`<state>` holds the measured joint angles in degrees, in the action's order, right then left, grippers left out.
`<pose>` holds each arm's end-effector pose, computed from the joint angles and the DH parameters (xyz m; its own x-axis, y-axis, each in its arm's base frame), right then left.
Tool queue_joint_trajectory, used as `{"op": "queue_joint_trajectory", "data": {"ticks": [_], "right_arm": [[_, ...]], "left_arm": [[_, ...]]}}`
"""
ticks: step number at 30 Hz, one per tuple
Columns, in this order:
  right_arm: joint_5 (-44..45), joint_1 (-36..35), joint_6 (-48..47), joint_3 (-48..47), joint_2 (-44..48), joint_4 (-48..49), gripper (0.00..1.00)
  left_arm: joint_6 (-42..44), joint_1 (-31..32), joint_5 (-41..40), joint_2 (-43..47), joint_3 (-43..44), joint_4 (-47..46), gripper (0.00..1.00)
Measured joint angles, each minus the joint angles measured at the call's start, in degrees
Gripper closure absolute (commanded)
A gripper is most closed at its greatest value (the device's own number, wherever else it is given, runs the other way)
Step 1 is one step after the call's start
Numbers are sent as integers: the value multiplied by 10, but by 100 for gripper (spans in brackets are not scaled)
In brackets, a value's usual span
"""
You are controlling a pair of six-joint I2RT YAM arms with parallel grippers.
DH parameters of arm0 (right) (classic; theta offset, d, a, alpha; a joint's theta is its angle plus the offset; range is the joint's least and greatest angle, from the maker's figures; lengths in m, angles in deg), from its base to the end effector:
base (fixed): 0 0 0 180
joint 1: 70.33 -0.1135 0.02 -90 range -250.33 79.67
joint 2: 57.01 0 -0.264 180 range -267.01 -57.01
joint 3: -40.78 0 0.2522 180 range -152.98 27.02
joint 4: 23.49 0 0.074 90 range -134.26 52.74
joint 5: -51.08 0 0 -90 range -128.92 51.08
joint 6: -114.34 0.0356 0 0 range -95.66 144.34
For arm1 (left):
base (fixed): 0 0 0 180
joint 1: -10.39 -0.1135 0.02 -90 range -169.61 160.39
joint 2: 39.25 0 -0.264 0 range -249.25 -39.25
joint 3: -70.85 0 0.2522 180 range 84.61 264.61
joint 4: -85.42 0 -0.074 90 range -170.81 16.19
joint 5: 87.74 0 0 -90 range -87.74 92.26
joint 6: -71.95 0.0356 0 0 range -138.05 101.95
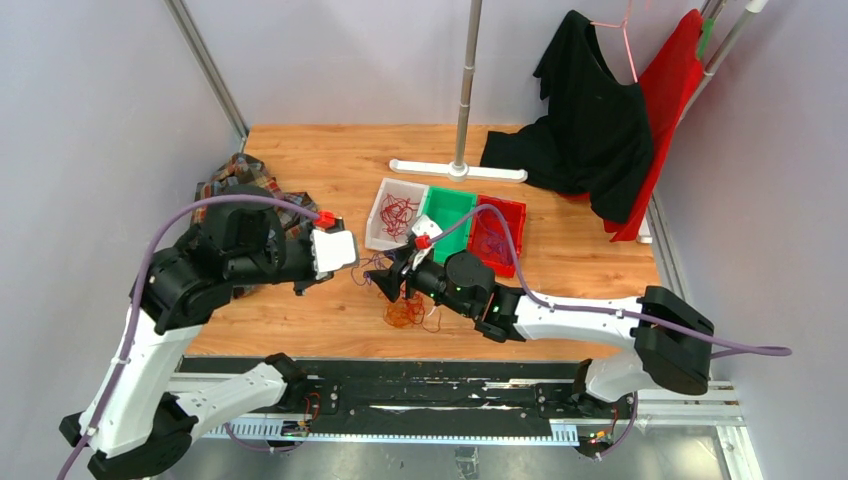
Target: Untangle the cables
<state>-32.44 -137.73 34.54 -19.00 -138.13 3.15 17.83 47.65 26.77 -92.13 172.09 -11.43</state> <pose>0.1279 0.2967 0.2927 -0.1199 0.1699 -0.9781 -0.8666 0.4628 0.1866 0.0831 -0.0818 0.4518 0.1138 0.5834 -0.8041 0.9322 0.2172 0.2895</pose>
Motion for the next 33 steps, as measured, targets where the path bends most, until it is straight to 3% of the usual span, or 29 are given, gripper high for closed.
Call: {"op": "queue_joint_trajectory", "data": {"ticks": [4,8,10,14,16,17,21,23,30,32,33], "right_arm": [[-10,0,-4,2,25,-9,35],[-42,0,-11,2,86,-31,37],[-62,0,-14,-4,108,-39,43],[-107,0,-24,-40,119,-71,66],[-120,0,-30,-52,119,-90,71],[-125,0,-33,-57,118,-100,69],[-147,0,-48,-84,117,-154,44],[-162,0,-61,-98,117,-187,39],[-197,0,-86,-141,98,-254,37],[-203,0,-86,-155,79,-263,43],[-205,0,-86,-161,69,-264,51]], "left_arm": [[14,0,-7,0,28,1,100],[21,0,-6,2,25,2,99],[21,0,-1,-2,20,3,99],[21,0,20,-11,19,4,99],[21,0,30,-17,20,5,99],[21,0,33,-18,21,5,99],[22,0,38,-20,22,5,99],[24,0,38,-20,22,5,98],[31,0,60,-19,23,5,97],[33,0,69,-19,26,6,97],[33,0,73,-19,28,6,97]]}}
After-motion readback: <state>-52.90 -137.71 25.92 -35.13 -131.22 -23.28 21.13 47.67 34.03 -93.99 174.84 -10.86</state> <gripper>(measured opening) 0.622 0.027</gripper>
